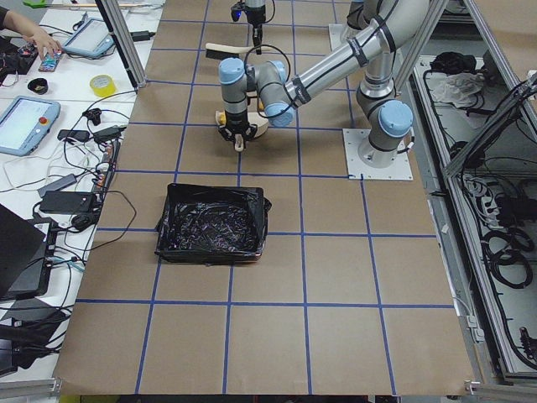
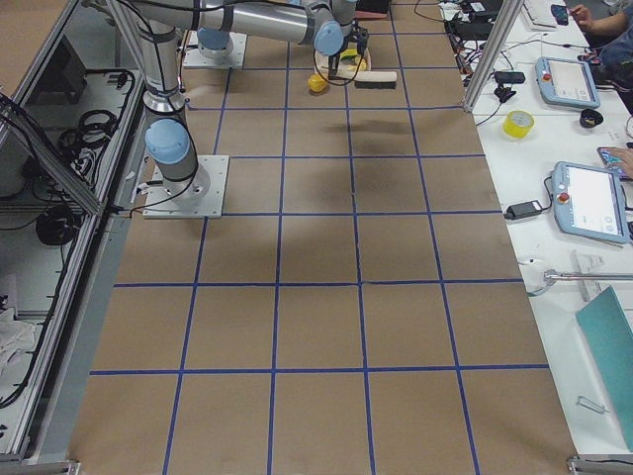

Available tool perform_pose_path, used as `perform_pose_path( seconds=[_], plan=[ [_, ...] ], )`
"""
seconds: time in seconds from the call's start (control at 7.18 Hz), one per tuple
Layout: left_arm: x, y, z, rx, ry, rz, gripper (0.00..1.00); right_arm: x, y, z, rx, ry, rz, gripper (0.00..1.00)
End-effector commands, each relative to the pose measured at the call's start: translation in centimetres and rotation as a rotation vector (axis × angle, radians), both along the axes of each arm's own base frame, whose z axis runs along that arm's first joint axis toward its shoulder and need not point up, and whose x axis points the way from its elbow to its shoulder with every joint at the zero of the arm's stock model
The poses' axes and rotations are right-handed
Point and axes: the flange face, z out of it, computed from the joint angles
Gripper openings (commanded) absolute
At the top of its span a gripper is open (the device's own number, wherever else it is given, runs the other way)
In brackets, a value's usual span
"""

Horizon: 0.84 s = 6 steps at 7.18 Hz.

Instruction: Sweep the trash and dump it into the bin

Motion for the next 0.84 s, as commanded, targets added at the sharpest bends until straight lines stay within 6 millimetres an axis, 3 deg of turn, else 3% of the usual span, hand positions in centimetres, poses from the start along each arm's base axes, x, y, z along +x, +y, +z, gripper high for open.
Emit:
perform_pose_path(
  seconds=[0.0,0.42,0.7],
  plan=[
    [-0.5,2.8,-0.1,-0.005,-0.013,0.005,0.00,-1.6,0.1,-0.1,-0.003,0.002,0.022,0.07],
    [-1.1,4.7,-1.5,-0.015,-0.016,0.009,0.00,-1.5,0.2,0.1,-0.007,0.000,0.025,0.07],
    [-1.1,4.9,-1.7,-0.022,-0.020,0.009,0.00,-1.5,0.2,0.1,-0.007,0.001,0.024,0.07]
  ],
)
